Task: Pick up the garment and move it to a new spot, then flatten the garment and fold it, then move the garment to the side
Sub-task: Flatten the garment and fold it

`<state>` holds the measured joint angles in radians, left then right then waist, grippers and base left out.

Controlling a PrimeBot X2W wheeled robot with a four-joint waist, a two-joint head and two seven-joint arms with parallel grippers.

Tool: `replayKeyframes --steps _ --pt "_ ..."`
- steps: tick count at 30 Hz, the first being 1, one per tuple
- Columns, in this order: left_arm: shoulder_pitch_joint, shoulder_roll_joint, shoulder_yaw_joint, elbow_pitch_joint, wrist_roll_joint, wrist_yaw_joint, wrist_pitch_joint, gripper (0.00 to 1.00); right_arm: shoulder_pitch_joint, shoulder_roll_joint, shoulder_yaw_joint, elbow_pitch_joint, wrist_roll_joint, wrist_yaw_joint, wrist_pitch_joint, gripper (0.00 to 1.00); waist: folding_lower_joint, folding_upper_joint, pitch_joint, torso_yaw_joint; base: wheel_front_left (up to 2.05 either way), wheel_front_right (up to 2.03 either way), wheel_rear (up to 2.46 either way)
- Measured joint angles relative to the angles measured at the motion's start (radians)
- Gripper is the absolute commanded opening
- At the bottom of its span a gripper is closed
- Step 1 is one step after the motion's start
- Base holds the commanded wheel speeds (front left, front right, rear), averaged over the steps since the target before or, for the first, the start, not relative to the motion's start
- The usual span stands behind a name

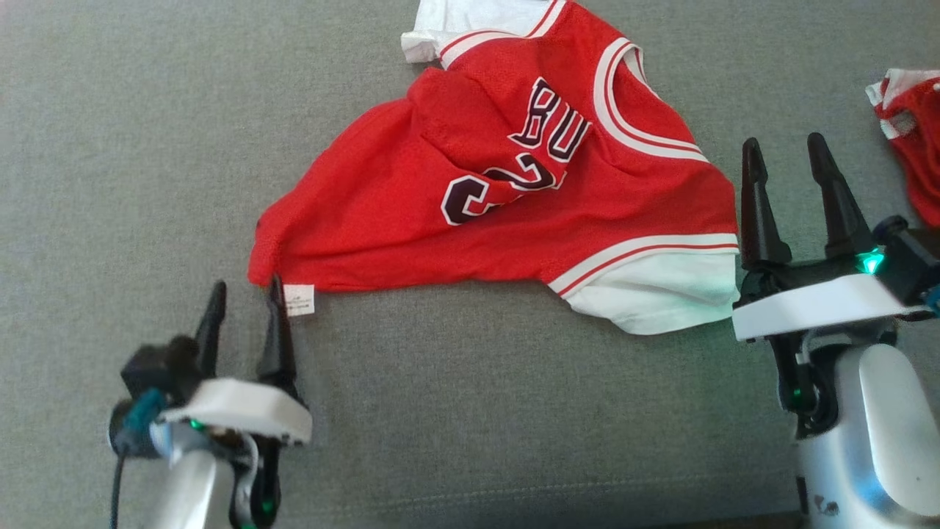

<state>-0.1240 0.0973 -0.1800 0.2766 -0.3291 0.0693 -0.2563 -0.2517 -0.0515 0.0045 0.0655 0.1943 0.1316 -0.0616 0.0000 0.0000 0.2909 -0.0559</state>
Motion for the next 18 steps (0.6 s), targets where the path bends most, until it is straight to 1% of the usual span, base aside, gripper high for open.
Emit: replayKeyframes --steps 5,17,18 --pt "0.055 -0.009 -0.030 -0.013 -0.005 -0.008 0.010 1.00 0.000 0.000 0.004 0.001 0.006 0.000 -0.001 1.00 0.0000 0.0000 -0.005 -0.005 0.00 0.00 0.00" --pt "0.030 -0.012 -0.032 0.016 -0.026 0.001 0.038 1.00 0.000 0.000 0.012 0.007 0.010 0.000 -0.004 1.00 0.0000 0.0000 0.014 -0.043 0.00 0.00 0.00" --pt "0.028 -0.012 -0.032 0.016 -0.026 0.001 0.038 0.87 0.000 0.000 0.012 0.007 0.010 0.000 -0.005 1.00 0.0000 0.0000 0.015 -0.046 0.00 0.00 0.00"
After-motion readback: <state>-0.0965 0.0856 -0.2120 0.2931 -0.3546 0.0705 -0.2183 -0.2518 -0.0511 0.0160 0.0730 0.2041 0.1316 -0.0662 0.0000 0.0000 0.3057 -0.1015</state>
